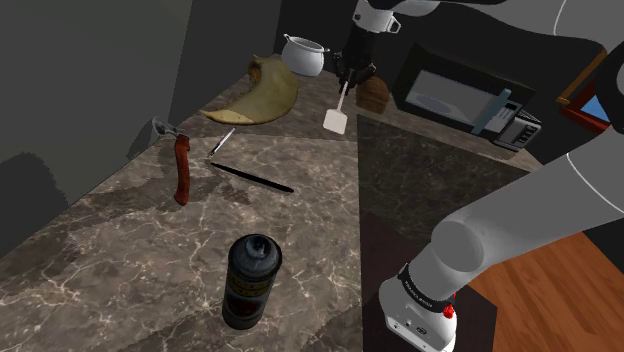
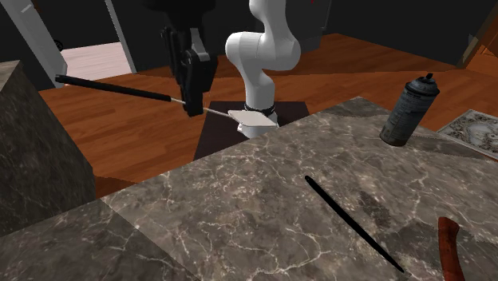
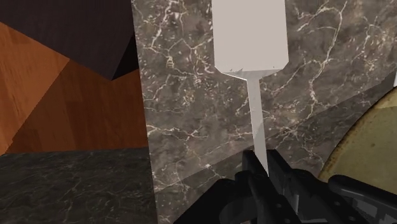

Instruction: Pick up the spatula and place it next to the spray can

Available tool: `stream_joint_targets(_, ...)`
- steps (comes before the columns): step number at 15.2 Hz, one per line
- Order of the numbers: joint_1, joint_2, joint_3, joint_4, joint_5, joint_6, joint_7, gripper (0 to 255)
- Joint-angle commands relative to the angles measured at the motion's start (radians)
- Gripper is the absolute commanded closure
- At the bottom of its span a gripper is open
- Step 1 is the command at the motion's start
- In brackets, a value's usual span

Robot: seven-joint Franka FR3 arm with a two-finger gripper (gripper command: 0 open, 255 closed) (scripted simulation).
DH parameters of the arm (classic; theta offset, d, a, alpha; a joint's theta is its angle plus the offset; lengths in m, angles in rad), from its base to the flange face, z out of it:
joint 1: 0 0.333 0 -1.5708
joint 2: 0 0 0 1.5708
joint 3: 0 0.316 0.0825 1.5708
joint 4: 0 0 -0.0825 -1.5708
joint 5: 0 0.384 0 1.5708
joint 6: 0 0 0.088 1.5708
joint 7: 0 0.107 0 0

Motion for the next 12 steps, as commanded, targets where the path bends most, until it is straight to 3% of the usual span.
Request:
stream_joint_targets(1,0.0,0.001,0.0,0.027,0.0,-0.027,-0.001,255)
stream_joint_targets(7,-0.001,0.009,0.0,0.105,-0.001,-0.097,-0.003,255)
stream_joint_targets(12,0.039,-0.11,0.056,-0.002,0.028,-0.11,0.084,255)
